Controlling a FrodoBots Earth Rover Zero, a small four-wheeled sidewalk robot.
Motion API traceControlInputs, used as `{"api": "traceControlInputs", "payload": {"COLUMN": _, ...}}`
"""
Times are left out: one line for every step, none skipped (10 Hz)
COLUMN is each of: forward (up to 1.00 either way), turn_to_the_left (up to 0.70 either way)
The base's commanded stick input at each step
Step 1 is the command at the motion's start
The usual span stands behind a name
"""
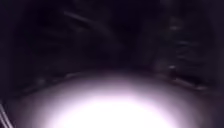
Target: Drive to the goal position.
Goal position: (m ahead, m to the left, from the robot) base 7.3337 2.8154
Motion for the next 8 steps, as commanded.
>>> {"api": "traceControlInputs", "payload": {"forward": 1.00, "turn_to_the_left": 0.00}}
{"api": "traceControlInputs", "payload": {"forward": 1.00, "turn_to_the_left": 0.00}}
{"api": "traceControlInputs", "payload": {"forward": 1.00, "turn_to_the_left": 0.00}}
{"api": "traceControlInputs", "payload": {"forward": 1.00, "turn_to_the_left": 0.00}}
{"api": "traceControlInputs", "payload": {"forward": 1.00, "turn_to_the_left": 0.00}}
{"api": "traceControlInputs", "payload": {"forward": 1.00, "turn_to_the_left": -0.11}}
{"api": "traceControlInputs", "payload": {"forward": 1.00, "turn_to_the_left": -0.27}}
{"api": "traceControlInputs", "payload": {"forward": 1.00, "turn_to_the_left": -0.27}}
